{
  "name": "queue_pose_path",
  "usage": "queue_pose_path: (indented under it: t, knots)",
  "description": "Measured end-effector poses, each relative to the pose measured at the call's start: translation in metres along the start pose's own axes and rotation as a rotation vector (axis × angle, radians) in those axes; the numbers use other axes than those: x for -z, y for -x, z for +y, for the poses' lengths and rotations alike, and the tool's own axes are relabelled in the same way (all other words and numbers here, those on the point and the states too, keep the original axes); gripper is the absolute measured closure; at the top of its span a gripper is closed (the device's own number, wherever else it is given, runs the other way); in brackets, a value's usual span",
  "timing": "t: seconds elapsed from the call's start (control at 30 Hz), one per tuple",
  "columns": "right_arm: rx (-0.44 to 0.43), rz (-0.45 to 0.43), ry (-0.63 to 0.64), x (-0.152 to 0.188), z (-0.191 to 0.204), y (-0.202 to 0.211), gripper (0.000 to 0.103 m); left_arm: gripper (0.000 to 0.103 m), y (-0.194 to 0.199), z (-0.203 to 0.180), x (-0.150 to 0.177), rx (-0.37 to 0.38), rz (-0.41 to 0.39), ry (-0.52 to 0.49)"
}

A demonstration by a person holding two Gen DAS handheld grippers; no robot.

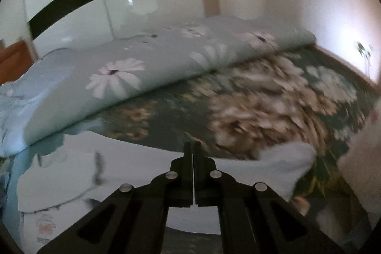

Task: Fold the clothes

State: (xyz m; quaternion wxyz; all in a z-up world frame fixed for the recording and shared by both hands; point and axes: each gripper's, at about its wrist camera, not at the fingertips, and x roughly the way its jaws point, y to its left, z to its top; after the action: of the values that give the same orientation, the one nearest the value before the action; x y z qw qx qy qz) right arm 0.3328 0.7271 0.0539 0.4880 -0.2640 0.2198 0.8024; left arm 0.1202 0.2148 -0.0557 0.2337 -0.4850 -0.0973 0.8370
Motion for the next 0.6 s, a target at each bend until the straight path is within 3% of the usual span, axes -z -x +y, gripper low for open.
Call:
queue_pose_path:
  t: [0.1,0.23,0.27,0.3,0.37,0.6]
  knots:
    - [0.037,0.005,0.011,0.000,0.003,-0.003,0.103,0.026,0.001,0.002,0.000,0.005,0.000,0.002]
    - [0.203,0.017,-0.050,0.016,-0.022,-0.009,0.101,0.026,0.000,0.001,0.001,0.001,0.001,0.000]
    - [0.235,0.021,-0.055,0.021,-0.027,-0.010,0.092,0.026,0.000,0.001,0.001,0.000,0.001,-0.001]
    - [0.256,0.024,-0.062,0.025,-0.032,-0.010,0.066,0.026,0.000,0.000,0.001,-0.001,0.001,-0.001]
    - [0.289,0.029,-0.107,0.035,-0.044,-0.010,0.034,0.026,-0.001,0.000,0.001,-0.004,0.001,-0.003]
    - [0.267,0.074,-0.298,0.048,-0.079,-0.025,0.034,0.026,-0.002,-0.002,0.001,-0.014,0.002,-0.007]
